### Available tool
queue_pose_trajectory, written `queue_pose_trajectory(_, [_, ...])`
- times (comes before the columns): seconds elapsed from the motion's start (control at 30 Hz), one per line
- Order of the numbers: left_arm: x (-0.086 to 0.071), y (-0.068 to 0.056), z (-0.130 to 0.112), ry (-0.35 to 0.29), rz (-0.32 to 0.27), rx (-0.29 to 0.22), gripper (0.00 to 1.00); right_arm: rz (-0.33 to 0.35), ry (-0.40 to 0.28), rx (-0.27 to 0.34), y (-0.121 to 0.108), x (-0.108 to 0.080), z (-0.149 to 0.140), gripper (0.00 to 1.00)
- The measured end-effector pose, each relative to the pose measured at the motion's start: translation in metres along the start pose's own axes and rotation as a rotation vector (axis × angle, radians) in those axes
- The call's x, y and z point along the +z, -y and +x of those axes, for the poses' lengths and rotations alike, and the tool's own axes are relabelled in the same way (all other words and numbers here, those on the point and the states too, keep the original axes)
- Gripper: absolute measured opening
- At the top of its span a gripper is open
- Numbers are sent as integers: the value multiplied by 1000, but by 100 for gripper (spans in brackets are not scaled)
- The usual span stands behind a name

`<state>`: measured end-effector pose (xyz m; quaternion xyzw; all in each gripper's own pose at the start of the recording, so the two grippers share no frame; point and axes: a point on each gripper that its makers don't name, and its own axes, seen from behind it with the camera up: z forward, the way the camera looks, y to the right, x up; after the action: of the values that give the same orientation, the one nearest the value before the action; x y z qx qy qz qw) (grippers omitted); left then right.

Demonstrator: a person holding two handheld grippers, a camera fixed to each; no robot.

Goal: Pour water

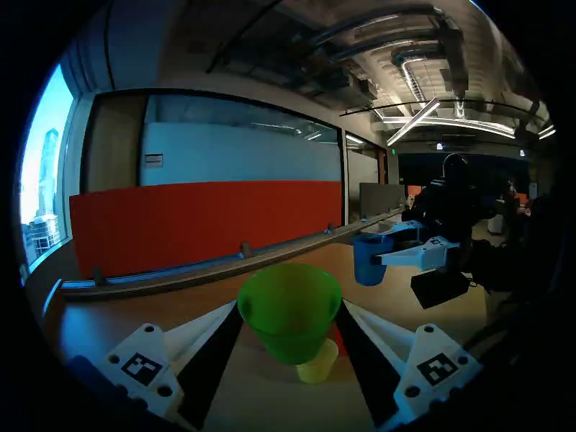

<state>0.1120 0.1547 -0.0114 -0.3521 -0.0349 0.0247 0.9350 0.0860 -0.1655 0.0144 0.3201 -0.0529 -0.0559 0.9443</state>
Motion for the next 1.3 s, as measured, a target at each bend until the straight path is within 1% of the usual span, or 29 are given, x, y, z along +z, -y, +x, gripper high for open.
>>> queue_pose_trajectory(0.17, [0,-5,3,-14,-2,-10,87,6,-13,-3,5,-2,4,91])
queue_pose_trajectory(0.37, [-1,-9,11,-46,-9,-26,87,13,-24,0,10,-3,8,90])
queue_pose_trajectory(0.57, [-1,-11,15,-66,-11,-34,87,22,-25,-4,16,-3,8,90])
queue_pose_trajectory(0.8, [-1,-16,18,-65,-15,-27,87,34,-26,-7,24,-2,8,90])
queue_pose_trajectory(1.3, [1,-19,20,-67,-19,-22,87,53,-29,-17,31,0,11,90])
